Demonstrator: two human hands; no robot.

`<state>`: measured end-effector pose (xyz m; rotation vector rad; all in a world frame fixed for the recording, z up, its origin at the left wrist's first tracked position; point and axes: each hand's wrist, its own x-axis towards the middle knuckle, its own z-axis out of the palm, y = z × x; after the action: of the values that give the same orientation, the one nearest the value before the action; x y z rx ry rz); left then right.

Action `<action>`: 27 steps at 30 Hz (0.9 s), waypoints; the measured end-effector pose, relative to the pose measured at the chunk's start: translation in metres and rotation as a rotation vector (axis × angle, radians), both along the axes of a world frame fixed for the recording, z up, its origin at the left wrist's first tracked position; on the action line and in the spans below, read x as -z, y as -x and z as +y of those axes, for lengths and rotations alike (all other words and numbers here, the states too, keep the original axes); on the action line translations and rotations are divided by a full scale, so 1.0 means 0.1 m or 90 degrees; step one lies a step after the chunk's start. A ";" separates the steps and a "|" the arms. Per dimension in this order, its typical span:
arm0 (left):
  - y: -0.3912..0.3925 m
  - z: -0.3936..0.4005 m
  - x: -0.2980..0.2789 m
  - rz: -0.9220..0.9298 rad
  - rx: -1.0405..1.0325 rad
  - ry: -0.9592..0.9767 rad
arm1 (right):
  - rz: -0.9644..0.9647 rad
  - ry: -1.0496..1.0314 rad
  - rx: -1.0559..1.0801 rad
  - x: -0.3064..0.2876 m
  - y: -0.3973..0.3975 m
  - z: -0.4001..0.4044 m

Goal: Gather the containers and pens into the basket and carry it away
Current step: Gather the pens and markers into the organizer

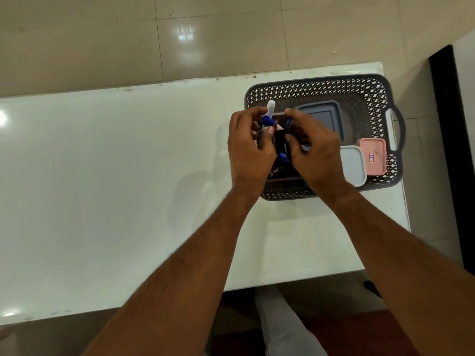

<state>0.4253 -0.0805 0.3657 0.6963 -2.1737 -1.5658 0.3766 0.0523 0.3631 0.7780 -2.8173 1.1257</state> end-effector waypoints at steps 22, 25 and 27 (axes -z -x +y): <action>0.00 -0.12 0.04 -0.004 -0.119 -0.136 | 0.013 0.075 0.075 -0.08 0.19 0.28; 0.01 -0.14 0.04 -0.039 -0.124 -0.218 | 0.017 0.099 0.143 -0.14 0.37 0.58; 0.01 -0.13 0.07 -0.056 -0.130 -0.263 | 0.033 0.106 0.198 -0.14 0.50 0.83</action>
<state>0.4240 -0.0933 0.3588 1.0925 -1.7779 -1.9181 0.3268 0.1352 0.3766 0.3361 -2.6359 1.2416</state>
